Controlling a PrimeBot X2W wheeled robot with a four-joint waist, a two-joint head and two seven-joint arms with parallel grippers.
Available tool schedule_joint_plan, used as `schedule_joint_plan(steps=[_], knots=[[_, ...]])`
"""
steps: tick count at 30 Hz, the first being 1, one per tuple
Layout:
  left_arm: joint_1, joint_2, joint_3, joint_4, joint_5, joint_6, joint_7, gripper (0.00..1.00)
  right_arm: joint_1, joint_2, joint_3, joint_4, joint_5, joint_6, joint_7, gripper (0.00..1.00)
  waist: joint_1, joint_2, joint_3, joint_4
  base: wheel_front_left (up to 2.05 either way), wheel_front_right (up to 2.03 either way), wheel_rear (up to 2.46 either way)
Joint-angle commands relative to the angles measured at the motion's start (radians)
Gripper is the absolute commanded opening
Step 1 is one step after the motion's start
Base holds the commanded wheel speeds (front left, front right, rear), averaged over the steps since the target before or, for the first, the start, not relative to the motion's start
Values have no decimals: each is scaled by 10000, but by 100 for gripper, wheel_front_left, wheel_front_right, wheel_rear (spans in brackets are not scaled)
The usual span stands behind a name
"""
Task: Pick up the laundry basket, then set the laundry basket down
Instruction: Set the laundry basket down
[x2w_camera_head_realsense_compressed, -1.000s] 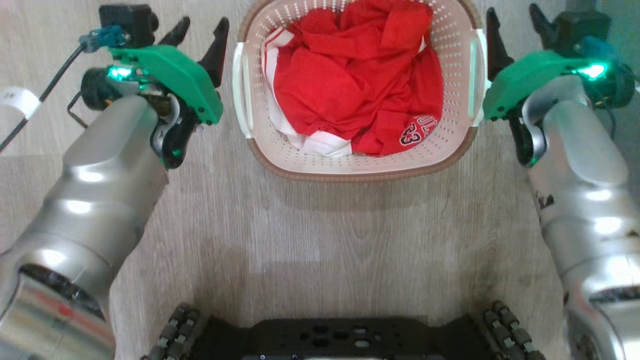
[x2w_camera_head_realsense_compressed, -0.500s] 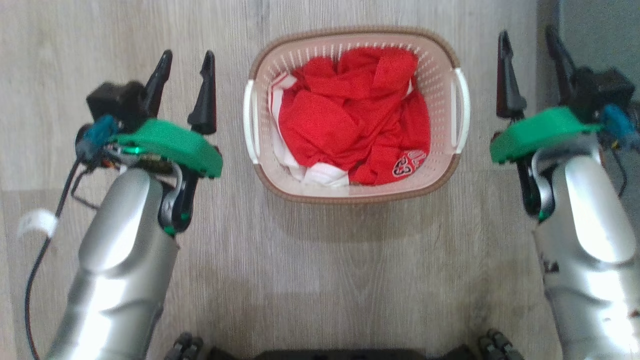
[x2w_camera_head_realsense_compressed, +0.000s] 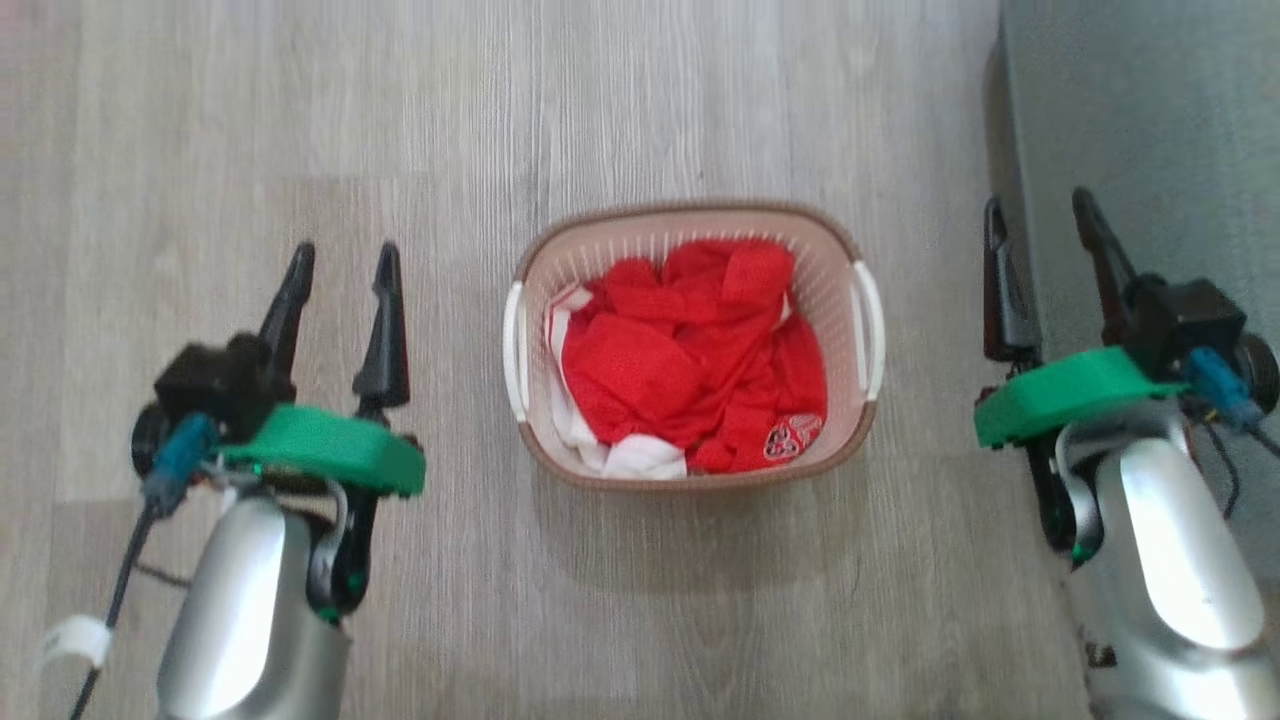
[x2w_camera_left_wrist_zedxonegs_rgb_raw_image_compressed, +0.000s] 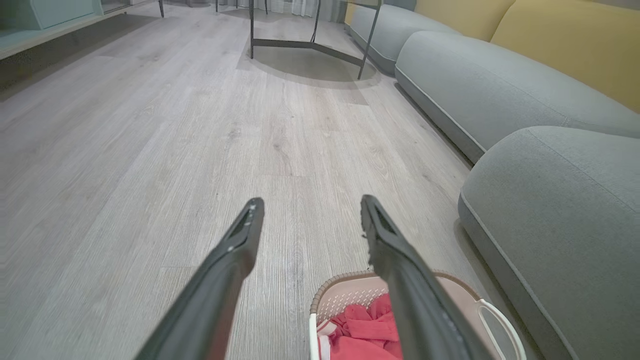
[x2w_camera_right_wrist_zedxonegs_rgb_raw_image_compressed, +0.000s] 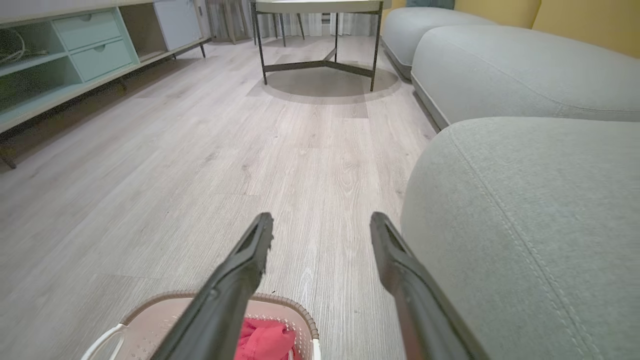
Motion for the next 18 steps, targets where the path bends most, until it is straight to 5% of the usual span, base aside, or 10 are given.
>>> schedule_joint_plan(steps=[1,18], knots=[[302,115,444,-509,141,-27,-51,100,285,115,210,-410,109,-59,-53,100,1,-1,-701,-73,0,0,0],[3024,401,633,-2823,288,330,940,100,1845,116,178,-1110,145,-59,787,100,1,-1,-3133,-196,0,0,0]])
